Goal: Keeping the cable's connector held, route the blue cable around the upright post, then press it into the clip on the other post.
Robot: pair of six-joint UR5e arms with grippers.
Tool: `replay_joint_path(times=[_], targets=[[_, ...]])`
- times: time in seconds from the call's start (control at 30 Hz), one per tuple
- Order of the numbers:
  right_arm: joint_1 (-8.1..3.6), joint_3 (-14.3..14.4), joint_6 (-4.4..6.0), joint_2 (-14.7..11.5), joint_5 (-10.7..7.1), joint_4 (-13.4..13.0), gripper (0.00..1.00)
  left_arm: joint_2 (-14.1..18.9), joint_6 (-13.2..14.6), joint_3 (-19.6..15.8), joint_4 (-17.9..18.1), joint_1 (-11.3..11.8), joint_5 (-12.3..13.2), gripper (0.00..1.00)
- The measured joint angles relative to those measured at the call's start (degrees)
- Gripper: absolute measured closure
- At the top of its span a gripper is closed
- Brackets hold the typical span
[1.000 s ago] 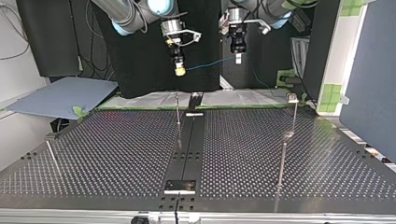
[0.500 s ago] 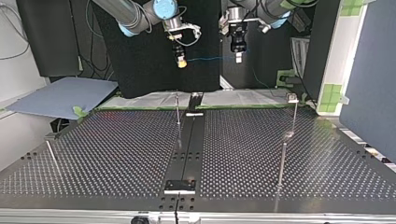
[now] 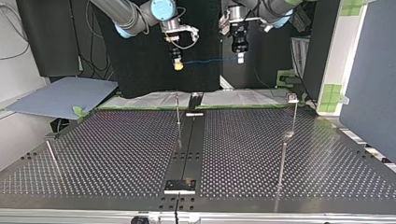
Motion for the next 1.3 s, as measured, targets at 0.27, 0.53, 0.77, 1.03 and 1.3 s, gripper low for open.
replay_joint_path(times=[0.27,0.53,0.77,1.03,1.3], targets=[[-0.61,-1.77,3.59,-4.39,-3.68,2.93,1.00,4.56,-0.02,0.00,-4.50,0.63,-0.05,1.00],[-0.96,-6.37,4.73,-9.24,-8.28,7.69,1.00,9.14,-0.11,0.49,-7.47,1.90,-0.31,1.00],[-1.06,-10.93,5.02,-13.82,-11.12,12.28,1.00,13.29,-0.11,3.67,-11.46,5.66,1.13,1.00],[-1.30,-15.10,5.57,-18.53,-12.27,16.14,1.00,17.78,-1.89,8.10,-15.98,8.10,0.98,1.00],[-1.53,-17.30,5.87,-21.22,-13.44,16.93,1.00,22.22,-1.98,12.54,-20.39,9.09,0.62,1.00]])
